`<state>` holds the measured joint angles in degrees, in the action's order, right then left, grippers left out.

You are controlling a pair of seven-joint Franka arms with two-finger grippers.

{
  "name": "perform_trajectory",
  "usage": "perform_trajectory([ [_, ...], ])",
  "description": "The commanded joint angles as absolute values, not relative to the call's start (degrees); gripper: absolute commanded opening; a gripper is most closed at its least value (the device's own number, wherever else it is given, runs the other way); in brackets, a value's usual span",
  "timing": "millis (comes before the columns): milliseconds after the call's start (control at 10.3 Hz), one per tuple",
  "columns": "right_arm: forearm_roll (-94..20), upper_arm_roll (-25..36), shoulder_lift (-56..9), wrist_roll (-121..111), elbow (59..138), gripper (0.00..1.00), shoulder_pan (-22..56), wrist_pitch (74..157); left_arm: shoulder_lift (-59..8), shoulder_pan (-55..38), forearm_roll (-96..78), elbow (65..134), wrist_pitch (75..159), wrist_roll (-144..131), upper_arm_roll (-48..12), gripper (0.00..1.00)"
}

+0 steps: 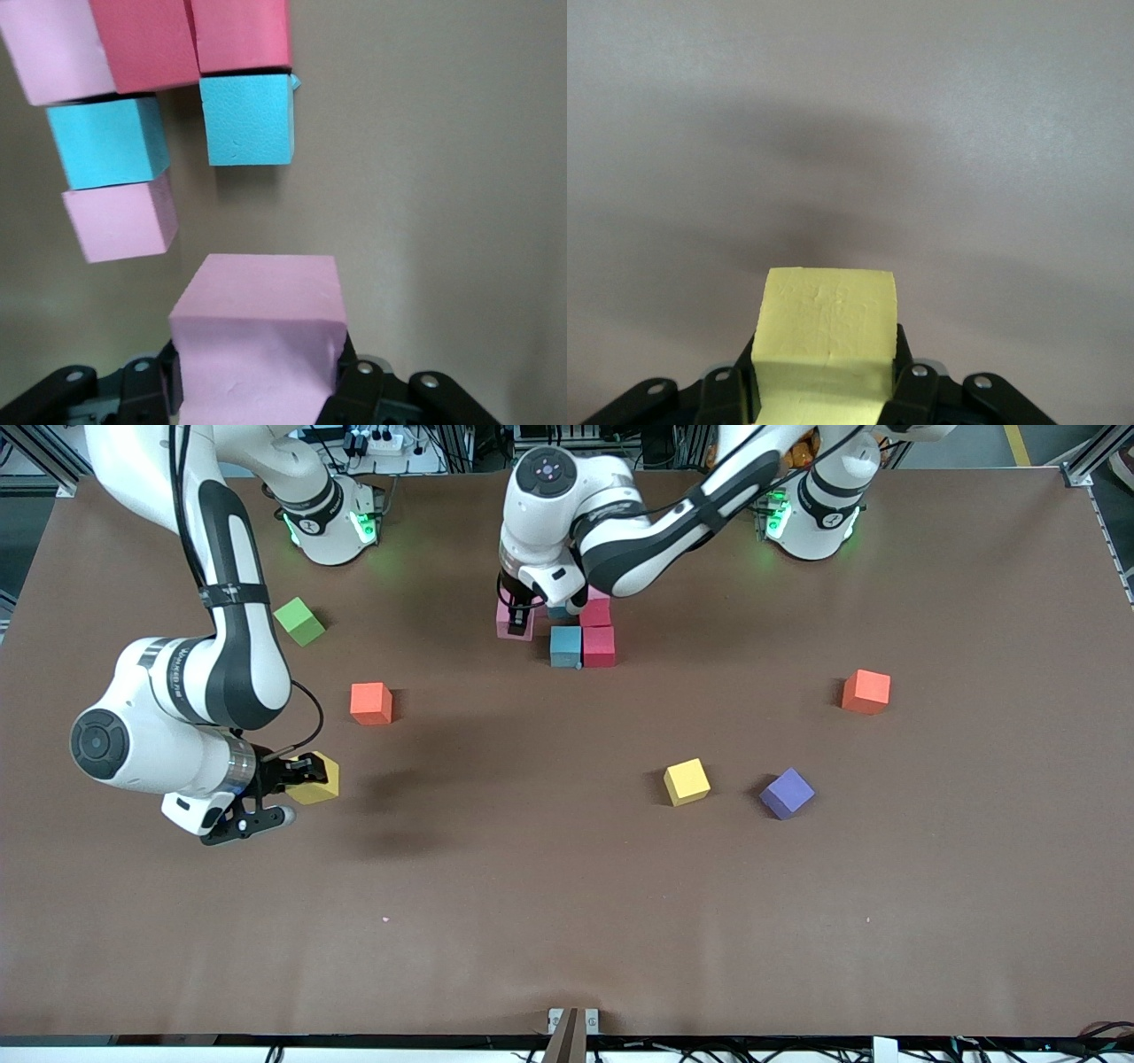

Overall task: Form number 2 with 11 blocks
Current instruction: 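Carry the pink block to the cluster with the left gripper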

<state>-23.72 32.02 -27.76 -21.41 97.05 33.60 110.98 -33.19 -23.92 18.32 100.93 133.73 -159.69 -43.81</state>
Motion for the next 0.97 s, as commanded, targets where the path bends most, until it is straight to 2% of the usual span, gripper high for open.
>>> perform_trajectory([
  [0, -23.11, 31.03, -29.53, -21.44, 96.06, 0.29, 32.87, 112.32, -33.83, -26.97, 19.25, 100.72, 134.56, -171.3, -41.66, 0.08],
  [584, -23.2, 30.94, -30.06, -17.34, 96.24, 0.3, 35.42, 112.76, -38.75, -28.21, 31.98, 100.81, 136.14, -180.34, -41.22, 0.08],
  [876, -23.2, 30.85, -30.76, -14.94, 96.06, 0.3, 35.86, 114.34, -40.43, -29.09, 32.17, 100.81, 137.1, -181.31, -40.96, 0.08],
])
